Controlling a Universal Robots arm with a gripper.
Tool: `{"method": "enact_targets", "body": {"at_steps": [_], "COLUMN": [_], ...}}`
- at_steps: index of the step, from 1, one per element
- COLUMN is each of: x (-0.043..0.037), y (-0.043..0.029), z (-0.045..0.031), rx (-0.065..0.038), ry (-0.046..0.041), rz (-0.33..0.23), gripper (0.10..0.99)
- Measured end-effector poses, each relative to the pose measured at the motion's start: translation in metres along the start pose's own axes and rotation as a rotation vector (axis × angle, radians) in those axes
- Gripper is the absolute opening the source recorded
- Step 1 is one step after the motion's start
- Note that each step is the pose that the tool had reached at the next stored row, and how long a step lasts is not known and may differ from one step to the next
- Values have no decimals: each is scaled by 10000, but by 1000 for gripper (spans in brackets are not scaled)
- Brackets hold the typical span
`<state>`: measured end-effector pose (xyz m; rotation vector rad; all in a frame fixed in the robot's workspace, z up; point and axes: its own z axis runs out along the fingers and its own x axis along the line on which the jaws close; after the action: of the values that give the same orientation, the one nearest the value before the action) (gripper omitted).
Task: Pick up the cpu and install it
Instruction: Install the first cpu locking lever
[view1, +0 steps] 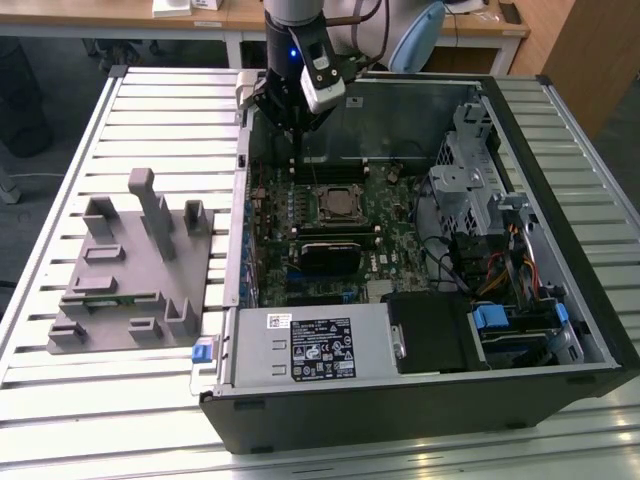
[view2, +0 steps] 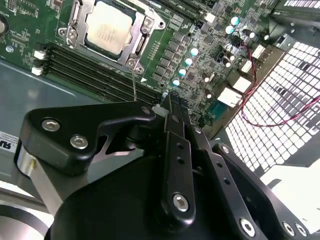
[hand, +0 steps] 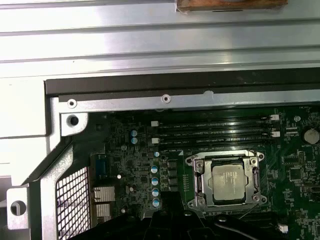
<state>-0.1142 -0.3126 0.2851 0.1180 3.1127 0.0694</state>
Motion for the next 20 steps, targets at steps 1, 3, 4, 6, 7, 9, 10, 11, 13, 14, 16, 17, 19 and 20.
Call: {"method": "enact_targets", "body": {"at_steps": [1,3,4,6,7,9,10,11,13,14,16,17,19,20], "x": [1,1,1,0,0,0,0,1,1,1,1,1,1,2], "y": [5,5,5,5,5,5,5,4,4,4,3,3,3,3], "z": [3,3,3,3,4,10,15,18,25,28,35,38,44,47], "rx": [0,0,0,0,0,-2,-2,0,-1,1,-1,0,0,0], "ry": [0,0,0,0,0,-2,-2,0,0,0,0,0,0,0], "rz": [0,0,0,0,0,0,0,0,0,0,0,0,0,0], "gripper": [106,106,106,106,106,106,106,106,106,106,106,106,106,106]}}
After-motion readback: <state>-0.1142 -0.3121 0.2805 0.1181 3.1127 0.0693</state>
